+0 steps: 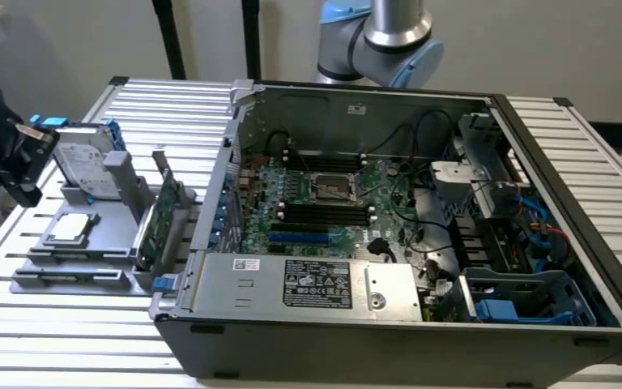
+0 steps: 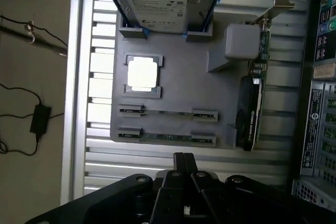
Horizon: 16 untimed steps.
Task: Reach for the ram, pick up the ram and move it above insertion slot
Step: 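Pick up the ram and move it above insertion slot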
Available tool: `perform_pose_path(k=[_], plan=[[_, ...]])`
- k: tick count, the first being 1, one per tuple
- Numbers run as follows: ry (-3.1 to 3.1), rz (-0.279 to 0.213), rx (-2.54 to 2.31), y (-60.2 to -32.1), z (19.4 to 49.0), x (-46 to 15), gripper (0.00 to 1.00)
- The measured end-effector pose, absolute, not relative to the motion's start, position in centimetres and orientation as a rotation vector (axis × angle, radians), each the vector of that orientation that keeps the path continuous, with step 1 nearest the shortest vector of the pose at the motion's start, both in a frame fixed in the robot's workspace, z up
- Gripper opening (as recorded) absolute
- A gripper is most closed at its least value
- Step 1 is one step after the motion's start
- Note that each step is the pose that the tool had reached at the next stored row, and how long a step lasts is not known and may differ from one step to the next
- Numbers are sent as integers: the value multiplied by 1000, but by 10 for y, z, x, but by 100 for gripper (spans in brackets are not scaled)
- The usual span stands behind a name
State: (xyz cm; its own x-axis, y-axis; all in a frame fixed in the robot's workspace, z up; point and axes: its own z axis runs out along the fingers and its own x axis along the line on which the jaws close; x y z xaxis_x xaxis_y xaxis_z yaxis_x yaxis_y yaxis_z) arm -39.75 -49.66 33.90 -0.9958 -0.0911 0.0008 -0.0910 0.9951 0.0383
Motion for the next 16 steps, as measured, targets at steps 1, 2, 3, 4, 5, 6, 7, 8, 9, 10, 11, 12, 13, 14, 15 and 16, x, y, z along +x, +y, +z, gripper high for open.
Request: perform_pose_path(k=[1, 2, 3, 4, 5, 6, 7, 8, 9, 10, 11, 12, 13, 14, 15, 16], plan=[[-3133, -60, 171, -497, 339, -397, 11], [-3131, -60, 199, -497, 339, -397, 11], [-3129, -60, 227, -497, 339, -397, 11], [-3126, -60, 255, -497, 339, -397, 11], [-3123, -59, 286, -497, 338, -397, 11], [-3120, -59, 314, -497, 338, -397, 11], [-3117, -59, 342, -497, 338, -397, 11], [-3114, -59, 370, -497, 338, -397, 11], [-3110, -59, 398, -497, 338, -397, 11], [-3106, -59, 426, -497, 338, -397, 11], [-3102, -59, 454, -497, 337, -397, 11], [-3097, -59, 483, -497, 337, -397, 11], [-3092, -59, 511, -497, 337, -397, 11], [-3087, -59, 539, -497, 337, -397, 11], [-3082, -59, 567, -497, 337, -397, 11], [-3076, -59, 594, -497, 337, -397, 11]])
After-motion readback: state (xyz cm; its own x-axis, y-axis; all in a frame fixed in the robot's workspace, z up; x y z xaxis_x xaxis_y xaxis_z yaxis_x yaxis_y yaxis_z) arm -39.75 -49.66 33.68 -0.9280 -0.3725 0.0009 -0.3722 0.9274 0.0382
